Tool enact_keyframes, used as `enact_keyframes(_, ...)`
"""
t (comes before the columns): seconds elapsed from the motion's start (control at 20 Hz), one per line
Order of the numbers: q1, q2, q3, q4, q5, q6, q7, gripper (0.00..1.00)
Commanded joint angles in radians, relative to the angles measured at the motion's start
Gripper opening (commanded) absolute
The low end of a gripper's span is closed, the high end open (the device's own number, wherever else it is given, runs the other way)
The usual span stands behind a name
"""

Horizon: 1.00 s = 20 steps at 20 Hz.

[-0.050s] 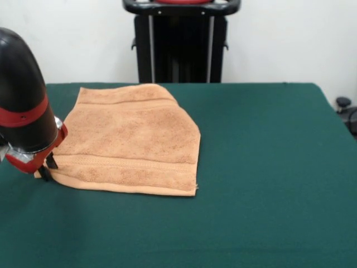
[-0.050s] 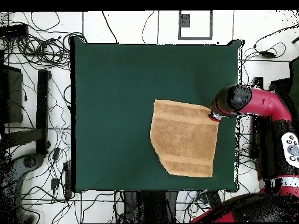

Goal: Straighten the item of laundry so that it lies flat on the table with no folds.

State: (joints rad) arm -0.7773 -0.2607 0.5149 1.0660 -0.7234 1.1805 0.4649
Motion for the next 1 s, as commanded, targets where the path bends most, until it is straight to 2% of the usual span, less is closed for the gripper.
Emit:
enact_keyframes(0.05, 0.044, 0.038, 0.115, -0.034, -0.025, -0.088, -0.293, 0.0)
enact_keyframes(1.0, 0.055, 0.057, 0.146, -0.107, -0.048, -0.012, -0.451, 0.0)
